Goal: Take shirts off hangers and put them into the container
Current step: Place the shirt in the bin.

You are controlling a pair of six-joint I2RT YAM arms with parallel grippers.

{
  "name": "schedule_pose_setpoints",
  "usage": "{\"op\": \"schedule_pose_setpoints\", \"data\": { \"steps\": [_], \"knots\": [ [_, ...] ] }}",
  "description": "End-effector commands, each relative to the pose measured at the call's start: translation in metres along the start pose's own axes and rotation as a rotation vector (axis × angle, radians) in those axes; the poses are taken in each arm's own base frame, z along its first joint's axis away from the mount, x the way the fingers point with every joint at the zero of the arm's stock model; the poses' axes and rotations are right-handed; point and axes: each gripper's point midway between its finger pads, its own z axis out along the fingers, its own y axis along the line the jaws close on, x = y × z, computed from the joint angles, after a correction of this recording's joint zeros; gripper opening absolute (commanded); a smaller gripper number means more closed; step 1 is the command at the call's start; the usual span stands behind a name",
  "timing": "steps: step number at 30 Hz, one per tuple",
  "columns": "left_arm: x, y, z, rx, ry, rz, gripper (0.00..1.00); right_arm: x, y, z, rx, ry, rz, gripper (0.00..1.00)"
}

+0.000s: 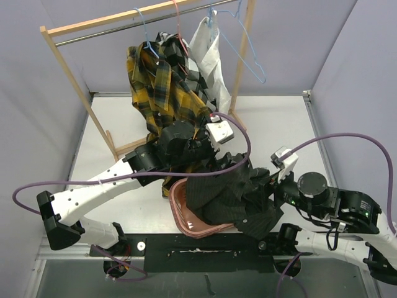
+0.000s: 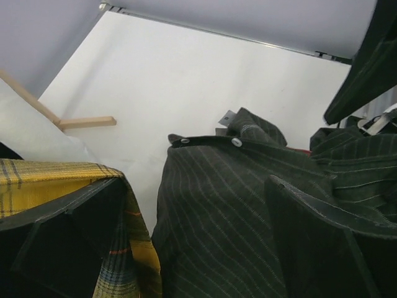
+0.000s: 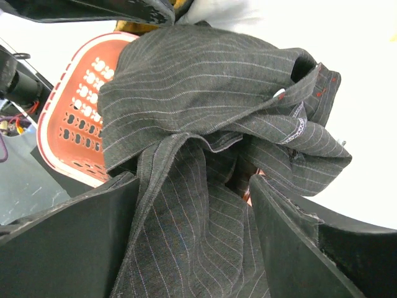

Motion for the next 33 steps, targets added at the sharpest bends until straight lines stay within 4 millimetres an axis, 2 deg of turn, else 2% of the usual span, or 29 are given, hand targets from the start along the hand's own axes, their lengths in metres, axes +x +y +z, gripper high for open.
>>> {"op": "schedule_pose_setpoints", "data": {
  "steps": [1,7,15,18,21,25,30,33],
  "knots": [
    [-0.023,0.006,-0.024,-0.049,-0.092,-0.003,0.93,-0.032,0.012,-0.007,-0.067,-0.127,-0.005,0.74],
    [-0.04,0.006,-0.048,-0.058,-0.156,-0.006,0.92,-0.068,0.037,-0.009,-0.159,-0.192,-0.036,0.75],
    [-0.042,0.007,-0.071,-0.082,-0.199,-0.008,0.92,-0.061,0.06,0.047,-0.179,-0.096,-0.08,0.74],
    [-0.042,0.005,-0.076,-0.075,-0.203,-0.01,0.92,-0.066,0.058,0.056,-0.146,-0.104,-0.084,0.73],
    [-0.037,0.001,-0.072,-0.048,-0.172,-0.007,0.92,-0.08,0.043,0.04,-0.08,-0.16,-0.06,0.71],
    [-0.027,0.002,-0.06,-0.044,-0.121,0.0,0.92,-0.089,-0.004,-0.004,0.099,-0.266,0.027,0.68],
    [-0.02,0.007,-0.04,-0.062,-0.081,-0.009,0.92,-0.071,-0.065,-0.061,0.305,-0.367,0.179,0.67],
    [-0.021,0.003,-0.025,-0.036,-0.059,-0.035,0.92,-0.051,-0.097,-0.08,0.468,-0.347,0.261,0.66]
  ]
}}
